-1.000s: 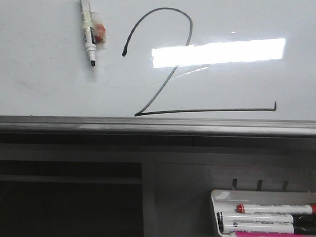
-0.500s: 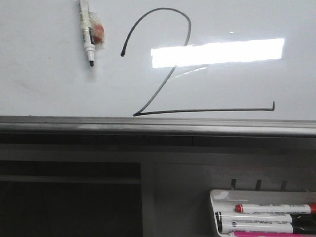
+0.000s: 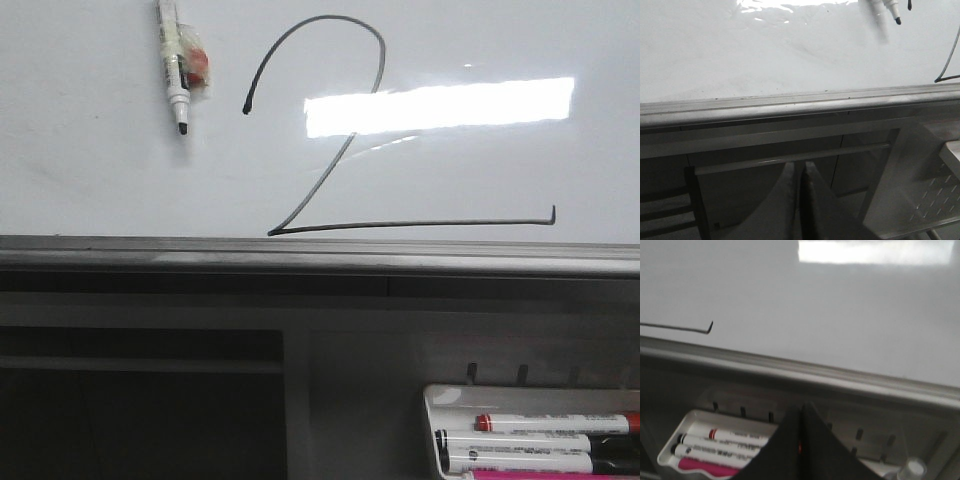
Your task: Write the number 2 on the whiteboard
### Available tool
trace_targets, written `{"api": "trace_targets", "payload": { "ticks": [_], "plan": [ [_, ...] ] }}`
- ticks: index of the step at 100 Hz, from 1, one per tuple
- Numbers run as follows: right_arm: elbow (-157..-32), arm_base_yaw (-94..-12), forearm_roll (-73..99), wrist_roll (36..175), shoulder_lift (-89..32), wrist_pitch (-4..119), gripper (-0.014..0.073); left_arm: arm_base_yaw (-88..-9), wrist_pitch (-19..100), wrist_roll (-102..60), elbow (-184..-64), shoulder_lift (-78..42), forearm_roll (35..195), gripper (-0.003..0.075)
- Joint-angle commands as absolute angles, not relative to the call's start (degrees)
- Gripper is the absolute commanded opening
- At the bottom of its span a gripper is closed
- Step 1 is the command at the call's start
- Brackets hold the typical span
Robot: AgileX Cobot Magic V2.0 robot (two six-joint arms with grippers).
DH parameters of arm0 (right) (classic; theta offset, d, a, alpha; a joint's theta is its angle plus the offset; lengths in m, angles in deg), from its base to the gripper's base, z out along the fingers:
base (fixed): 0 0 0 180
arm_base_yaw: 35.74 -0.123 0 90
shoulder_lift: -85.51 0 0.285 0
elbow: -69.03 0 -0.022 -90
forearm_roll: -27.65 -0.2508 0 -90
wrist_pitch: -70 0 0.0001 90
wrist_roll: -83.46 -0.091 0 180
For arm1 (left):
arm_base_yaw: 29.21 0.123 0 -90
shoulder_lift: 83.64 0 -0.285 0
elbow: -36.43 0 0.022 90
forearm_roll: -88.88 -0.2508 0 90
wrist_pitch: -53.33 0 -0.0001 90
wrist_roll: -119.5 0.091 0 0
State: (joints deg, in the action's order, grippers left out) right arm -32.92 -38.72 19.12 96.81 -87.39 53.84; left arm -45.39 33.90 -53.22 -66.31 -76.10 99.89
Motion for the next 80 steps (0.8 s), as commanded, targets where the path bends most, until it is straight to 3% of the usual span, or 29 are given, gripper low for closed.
{"api": "trace_targets", "payload": {
  "ticks": [1,26,80],
  "plan": [
    [-31.5,-38.19,20.68,93.87,-88.32,51.95,-0.0071,-45.35,36.46,-53.67,-65.74,-77.59,100.76,-0.002],
    [-31.5,-38.19,24.06,76.72,-88.32,52.62,-0.0071,-45.35,36.46,-53.67,-65.74,-77.59,100.76,-0.002],
    [-31.5,-38.19,24.7,76.72,-88.32,52.86,-0.0071,-45.35,36.46,-53.67,-65.74,-77.59,100.76,-0.002]
  ]
}}
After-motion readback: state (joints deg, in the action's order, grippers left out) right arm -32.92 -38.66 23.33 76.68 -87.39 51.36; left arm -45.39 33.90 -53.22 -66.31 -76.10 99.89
